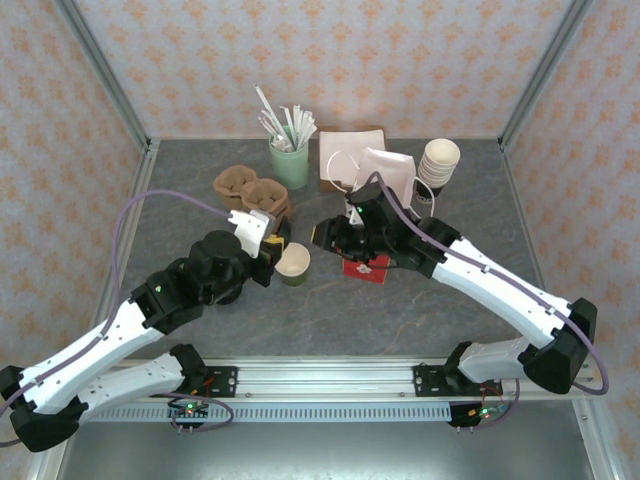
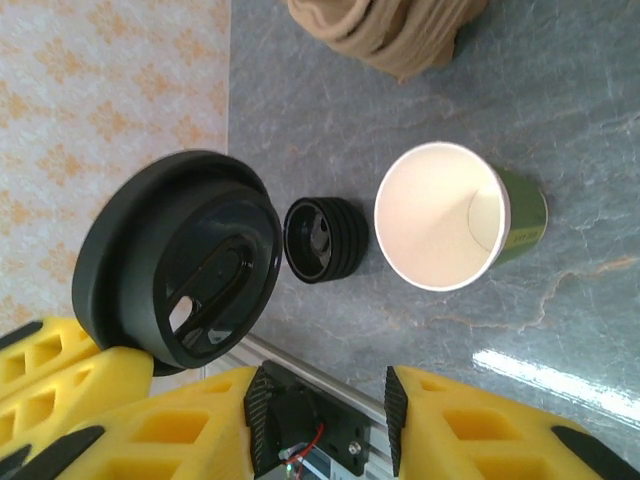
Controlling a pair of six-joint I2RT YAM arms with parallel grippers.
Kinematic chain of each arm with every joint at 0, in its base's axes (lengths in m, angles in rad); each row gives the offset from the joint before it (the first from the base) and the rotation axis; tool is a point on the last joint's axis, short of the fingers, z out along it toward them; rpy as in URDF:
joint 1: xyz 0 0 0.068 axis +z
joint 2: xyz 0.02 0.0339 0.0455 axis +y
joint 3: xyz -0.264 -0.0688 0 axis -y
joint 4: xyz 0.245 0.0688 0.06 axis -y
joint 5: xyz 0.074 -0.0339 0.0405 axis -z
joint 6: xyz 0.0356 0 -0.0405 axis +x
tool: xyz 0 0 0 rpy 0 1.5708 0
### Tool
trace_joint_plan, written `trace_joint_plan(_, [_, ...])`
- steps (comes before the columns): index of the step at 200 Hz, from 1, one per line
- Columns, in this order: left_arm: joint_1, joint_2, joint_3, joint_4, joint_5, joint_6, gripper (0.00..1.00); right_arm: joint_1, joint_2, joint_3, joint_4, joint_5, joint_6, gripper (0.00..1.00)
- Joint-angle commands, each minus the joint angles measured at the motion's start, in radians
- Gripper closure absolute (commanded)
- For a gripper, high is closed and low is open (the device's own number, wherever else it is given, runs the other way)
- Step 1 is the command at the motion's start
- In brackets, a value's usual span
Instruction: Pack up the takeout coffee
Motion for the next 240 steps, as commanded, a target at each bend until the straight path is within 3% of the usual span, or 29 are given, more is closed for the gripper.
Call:
trace_joint_plan(1, [0.046, 0.004, -0.025, -0.004, 0.149, -0.169, 0.92, 0.023, -0.002, -0.022, 0.077, 0.013, 0.025, 0.61])
trace_joint_plan(72, [0.191, -0.012, -0.115, 0.074, 0.345, -0.451, 0.92, 0.036, 0.004, -0.138, 0.178, 0.098, 0.09, 0.62])
trace_joint_plan(142, [0.295, 0.017, -0.202, 0.166, 0.452, -0.548, 0.93, 0.038, 0.071, -0.146, 0.212, 0.146, 0.087, 0.61])
trace_joint_plan(240, [0.326, 0.063, -0.222, 0.22, 0.487, -0.543, 0.94, 0.037, 0.042, -0.023, -0.171, 0.443, -0.024, 0.6])
